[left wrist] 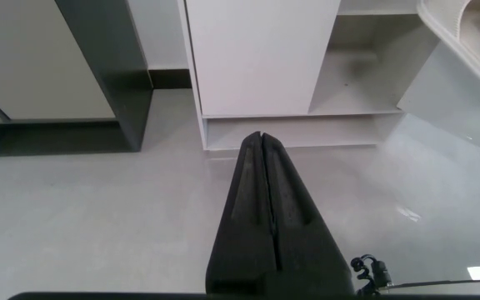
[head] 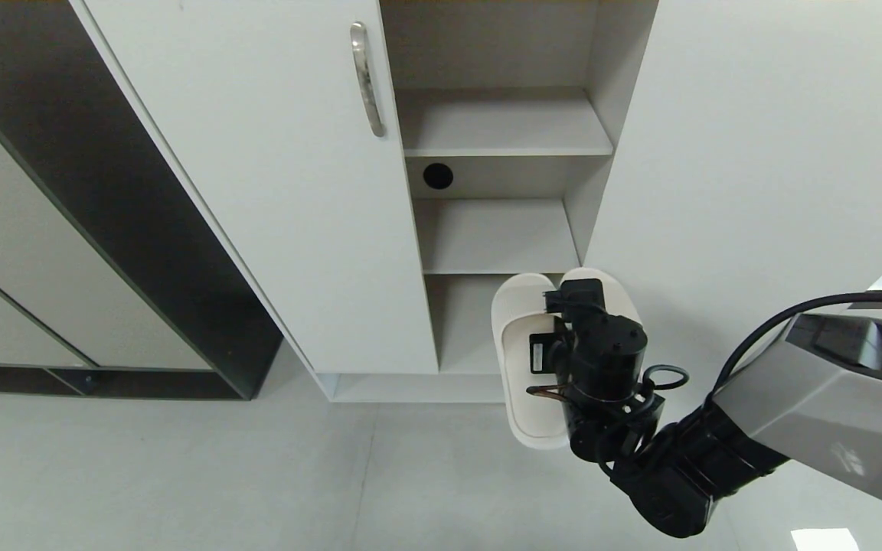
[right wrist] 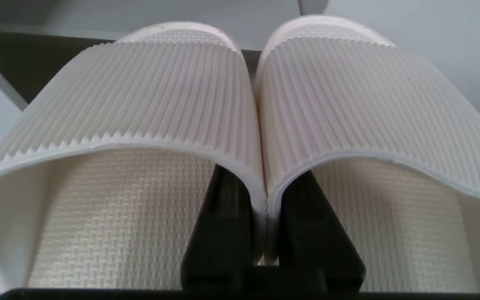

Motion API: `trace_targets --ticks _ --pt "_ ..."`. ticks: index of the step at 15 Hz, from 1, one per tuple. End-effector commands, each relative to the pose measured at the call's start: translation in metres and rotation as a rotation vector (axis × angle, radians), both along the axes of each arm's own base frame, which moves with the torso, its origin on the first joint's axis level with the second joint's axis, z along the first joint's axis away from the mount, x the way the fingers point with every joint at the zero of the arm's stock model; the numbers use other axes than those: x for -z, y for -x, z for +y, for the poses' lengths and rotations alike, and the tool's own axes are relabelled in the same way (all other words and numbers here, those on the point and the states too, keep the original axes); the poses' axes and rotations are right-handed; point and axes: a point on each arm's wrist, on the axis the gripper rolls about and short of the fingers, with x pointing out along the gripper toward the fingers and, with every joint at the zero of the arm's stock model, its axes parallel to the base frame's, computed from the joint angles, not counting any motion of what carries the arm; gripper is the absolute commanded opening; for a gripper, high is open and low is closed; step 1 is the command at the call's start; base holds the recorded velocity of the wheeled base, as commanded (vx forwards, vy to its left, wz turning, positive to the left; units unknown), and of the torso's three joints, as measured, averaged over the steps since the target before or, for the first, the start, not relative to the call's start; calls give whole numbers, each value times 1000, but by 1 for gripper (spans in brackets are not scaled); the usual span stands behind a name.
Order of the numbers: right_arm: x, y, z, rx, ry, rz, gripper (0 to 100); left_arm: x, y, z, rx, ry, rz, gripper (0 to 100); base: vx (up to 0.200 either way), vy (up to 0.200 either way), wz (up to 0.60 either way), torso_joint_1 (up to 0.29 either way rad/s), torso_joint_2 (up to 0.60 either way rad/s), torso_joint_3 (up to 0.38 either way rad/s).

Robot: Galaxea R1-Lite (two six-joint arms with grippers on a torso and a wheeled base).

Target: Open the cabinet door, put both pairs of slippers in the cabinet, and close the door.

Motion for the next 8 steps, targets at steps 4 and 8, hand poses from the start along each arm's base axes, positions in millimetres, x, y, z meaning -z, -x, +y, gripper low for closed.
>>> trace_targets --ticks 4,8 --pt "-12 2 35 -94 -7 3 0 0 0 0 -2 -6 0 0 0 0 0 0 0 0" --pt "-7 7 53 -129 -22 67 0 0 0 0 -2 -3 -2 0 0 0 0 0 0 0"
